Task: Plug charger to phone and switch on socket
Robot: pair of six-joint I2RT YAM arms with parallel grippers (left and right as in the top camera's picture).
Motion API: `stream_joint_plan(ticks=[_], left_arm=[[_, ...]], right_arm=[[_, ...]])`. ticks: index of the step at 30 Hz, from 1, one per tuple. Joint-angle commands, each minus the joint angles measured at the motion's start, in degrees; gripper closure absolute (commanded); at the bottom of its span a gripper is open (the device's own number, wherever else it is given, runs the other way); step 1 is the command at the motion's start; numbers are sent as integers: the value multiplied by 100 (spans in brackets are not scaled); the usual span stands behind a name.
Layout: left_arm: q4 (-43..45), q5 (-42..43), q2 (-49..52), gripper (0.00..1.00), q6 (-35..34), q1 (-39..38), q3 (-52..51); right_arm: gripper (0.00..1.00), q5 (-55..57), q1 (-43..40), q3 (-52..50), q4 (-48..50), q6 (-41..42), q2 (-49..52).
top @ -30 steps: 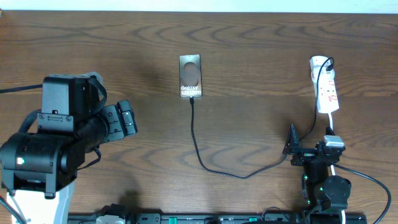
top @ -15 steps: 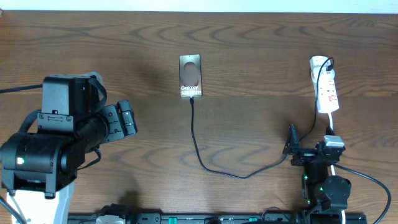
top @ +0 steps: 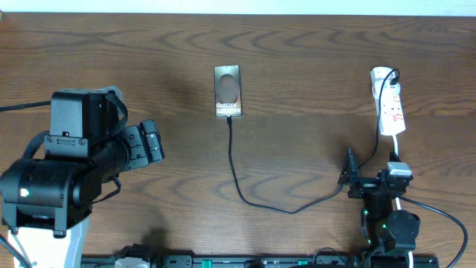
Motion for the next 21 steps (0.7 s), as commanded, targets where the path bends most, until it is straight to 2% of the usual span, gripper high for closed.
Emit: stream_joint_plan(ticks=[1, 21], left_arm=[[0, -96, 2, 9, 96, -7, 24], [-2, -94, -415, 9, 96, -9, 24]], right_arm=[[1, -15, 39, -11, -28, -31, -37], [1, -15, 39, -11, -28, -31, -37]])
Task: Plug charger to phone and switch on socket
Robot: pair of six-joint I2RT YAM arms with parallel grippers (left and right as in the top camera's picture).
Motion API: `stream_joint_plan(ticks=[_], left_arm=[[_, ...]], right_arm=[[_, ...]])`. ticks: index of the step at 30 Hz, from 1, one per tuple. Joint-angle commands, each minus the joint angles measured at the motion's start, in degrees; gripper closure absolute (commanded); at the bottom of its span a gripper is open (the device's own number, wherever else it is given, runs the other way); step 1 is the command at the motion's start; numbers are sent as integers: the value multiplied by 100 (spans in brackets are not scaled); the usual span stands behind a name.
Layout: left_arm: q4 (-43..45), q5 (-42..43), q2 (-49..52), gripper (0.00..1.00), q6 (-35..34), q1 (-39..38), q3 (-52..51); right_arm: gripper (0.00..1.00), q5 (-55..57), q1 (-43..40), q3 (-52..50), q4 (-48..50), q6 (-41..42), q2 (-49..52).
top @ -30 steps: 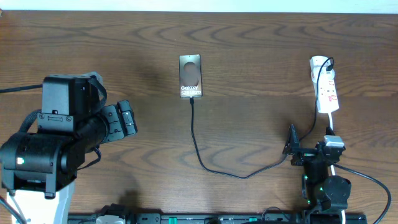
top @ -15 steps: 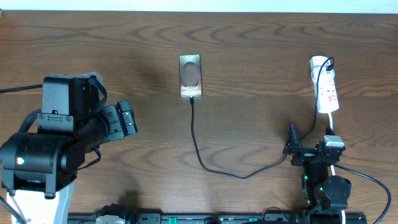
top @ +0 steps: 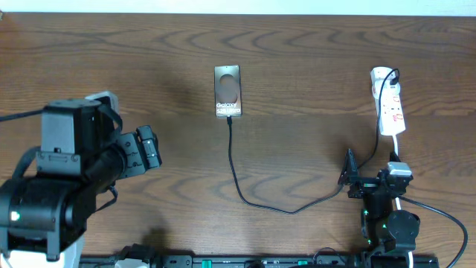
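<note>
The phone (top: 227, 91) lies face down at the table's far middle, dark, with pale lettering near its lower edge. The black charger cable (top: 236, 179) meets the phone's near end, loops toward the front, then climbs right to the white socket strip (top: 390, 104), where its plug sits at the far end. My left gripper (top: 149, 146) hovers well left of the phone and nearer the front, pointing right, with no gap showing between its fingers and nothing in them. My right gripper (top: 349, 170) is near the front right beside the cable, fingers together and empty.
The white lead of the socket strip (top: 416, 205) runs down past the right arm's base to the front right. A black rail (top: 260, 262) lies along the table's front edge. Brown wooden tabletop (top: 312, 59) stretches between phone and strip.
My left arm has drawn back a little to the left and toward the front, its gripper with it. The phone, the cable, the socket strip and the right arm are where they were.
</note>
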Motion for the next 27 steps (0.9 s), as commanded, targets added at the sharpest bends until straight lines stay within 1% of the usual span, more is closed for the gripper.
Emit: stream_joint_plan(ticks=[1, 17, 24, 27], left_arm=[[0, -94, -98, 8, 96, -9, 24], [-326, -118, -326, 9, 98, -9, 24], [-420, -140, -769, 8, 103, -9, 24], [-420, -140, -944, 9, 267, -9, 24]], right_arm=[[1, -15, 39, -11, -26, -31, -37], [1, -15, 39, -11, -26, -31, -37], [1, -15, 39, -11, -26, -31, -37], [1, -15, 39, -11, -26, -31, -37]])
